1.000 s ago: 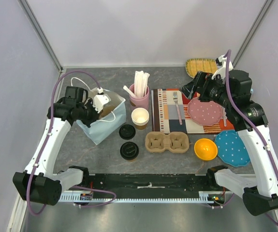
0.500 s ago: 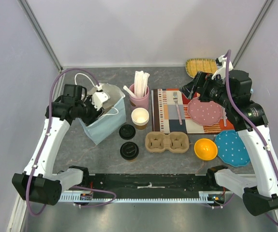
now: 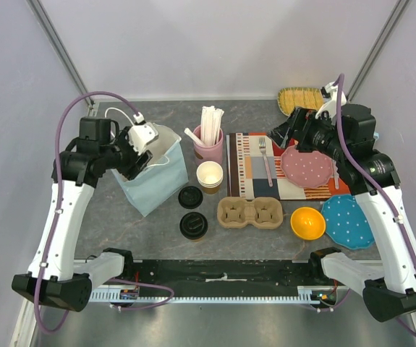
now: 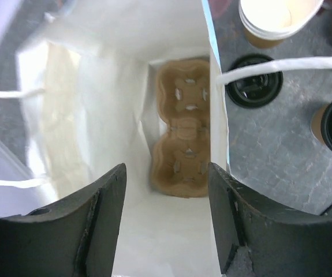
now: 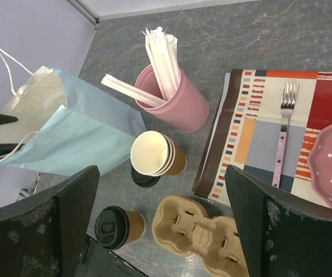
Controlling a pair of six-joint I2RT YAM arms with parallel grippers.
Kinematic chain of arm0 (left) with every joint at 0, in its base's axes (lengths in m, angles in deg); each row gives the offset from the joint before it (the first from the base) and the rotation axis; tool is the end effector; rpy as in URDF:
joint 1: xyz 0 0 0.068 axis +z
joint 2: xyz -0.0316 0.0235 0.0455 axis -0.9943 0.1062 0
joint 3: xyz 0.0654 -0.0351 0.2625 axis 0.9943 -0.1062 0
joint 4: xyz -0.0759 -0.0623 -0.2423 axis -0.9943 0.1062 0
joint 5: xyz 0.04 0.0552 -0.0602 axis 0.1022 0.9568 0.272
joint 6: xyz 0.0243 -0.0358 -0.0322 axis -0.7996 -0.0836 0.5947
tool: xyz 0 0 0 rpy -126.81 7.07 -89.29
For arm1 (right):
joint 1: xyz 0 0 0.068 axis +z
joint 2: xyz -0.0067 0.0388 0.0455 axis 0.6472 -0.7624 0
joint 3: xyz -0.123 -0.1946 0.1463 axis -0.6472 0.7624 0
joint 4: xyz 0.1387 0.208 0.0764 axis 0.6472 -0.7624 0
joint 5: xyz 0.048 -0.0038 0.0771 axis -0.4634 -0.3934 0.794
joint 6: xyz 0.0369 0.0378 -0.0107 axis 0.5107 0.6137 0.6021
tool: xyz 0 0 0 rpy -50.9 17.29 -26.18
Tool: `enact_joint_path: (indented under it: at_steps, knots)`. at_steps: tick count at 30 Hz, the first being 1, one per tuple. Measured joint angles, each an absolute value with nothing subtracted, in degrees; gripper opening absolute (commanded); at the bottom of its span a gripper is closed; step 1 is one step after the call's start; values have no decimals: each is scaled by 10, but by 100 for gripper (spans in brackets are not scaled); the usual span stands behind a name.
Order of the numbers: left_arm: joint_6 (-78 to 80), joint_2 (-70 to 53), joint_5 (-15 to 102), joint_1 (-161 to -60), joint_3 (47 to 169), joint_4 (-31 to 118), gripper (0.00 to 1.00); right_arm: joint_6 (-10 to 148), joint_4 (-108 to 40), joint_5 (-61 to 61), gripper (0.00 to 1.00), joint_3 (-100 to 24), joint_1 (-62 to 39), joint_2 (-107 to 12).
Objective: Pack the takeout coffee
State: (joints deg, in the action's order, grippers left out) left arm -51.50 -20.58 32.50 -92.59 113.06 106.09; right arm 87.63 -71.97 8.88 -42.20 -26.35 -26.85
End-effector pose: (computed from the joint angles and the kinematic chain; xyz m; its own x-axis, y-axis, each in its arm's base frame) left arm 0.1950 -0.0416 0.3877 -0.3079 0.6674 -0.6781 0.7463 0.6115 0.2629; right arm 0.1951 0.0592 0.4451 -0.5011 0.3000 -0.8117 -0.3102 0.8134 0.4921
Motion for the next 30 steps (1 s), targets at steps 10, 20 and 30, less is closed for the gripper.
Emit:
enact_joint_path:
  at_steps: [10,20,30]
  knots:
    - [-461,-249,338,-926,1193,1022,72,877,-709,119,98,-422,-264,-312]
    - [-394,-258,326,-926,1267,993,72,885,-694,133,98,-422,-264,-322]
    - [-365,-273,232,-926,1277,1006,66,892,-686,139,98,-422,-264,-337]
